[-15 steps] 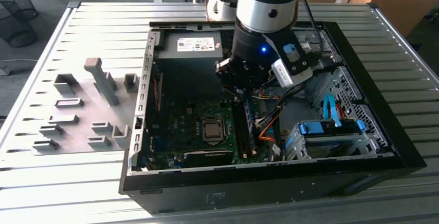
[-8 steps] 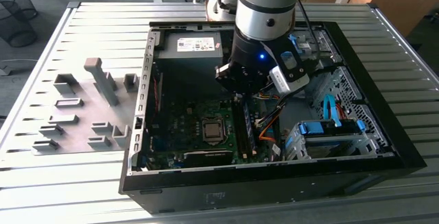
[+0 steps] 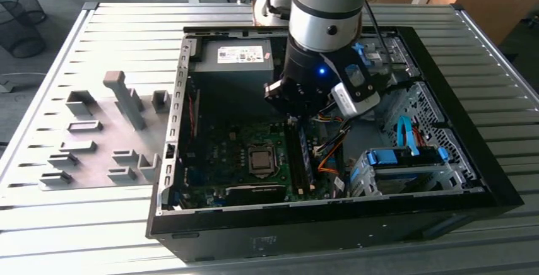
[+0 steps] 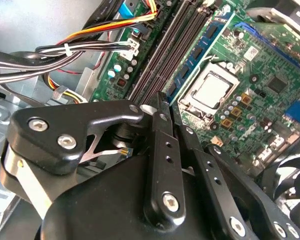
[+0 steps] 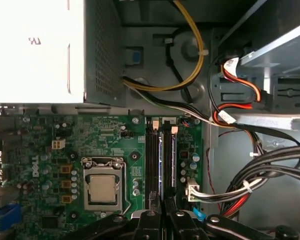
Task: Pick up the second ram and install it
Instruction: 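Insert the second ram into the second slot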
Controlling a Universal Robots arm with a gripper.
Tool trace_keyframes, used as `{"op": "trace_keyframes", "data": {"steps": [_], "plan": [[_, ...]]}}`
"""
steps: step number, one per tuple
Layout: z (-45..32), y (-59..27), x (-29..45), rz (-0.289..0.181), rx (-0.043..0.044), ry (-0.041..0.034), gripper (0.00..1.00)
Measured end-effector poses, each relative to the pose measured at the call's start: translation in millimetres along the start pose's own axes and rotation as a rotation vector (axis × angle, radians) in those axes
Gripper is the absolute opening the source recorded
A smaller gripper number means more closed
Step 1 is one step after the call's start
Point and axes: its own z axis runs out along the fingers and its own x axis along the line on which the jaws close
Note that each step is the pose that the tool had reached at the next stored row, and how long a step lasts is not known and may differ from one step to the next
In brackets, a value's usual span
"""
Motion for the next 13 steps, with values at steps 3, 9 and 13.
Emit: {"op": "trace_keyframes", "data": {"steps": [3,9,13], "plan": [[3.4,0.0,0.4,-0.006,-0.0001,0.0,0.14],[13.3,0.4,1.7,-0.001,-0.0002,0.0002,0.14],[20.6,0.7,1.7,-0.001,-0.0001,0.0006,0.14]]}}
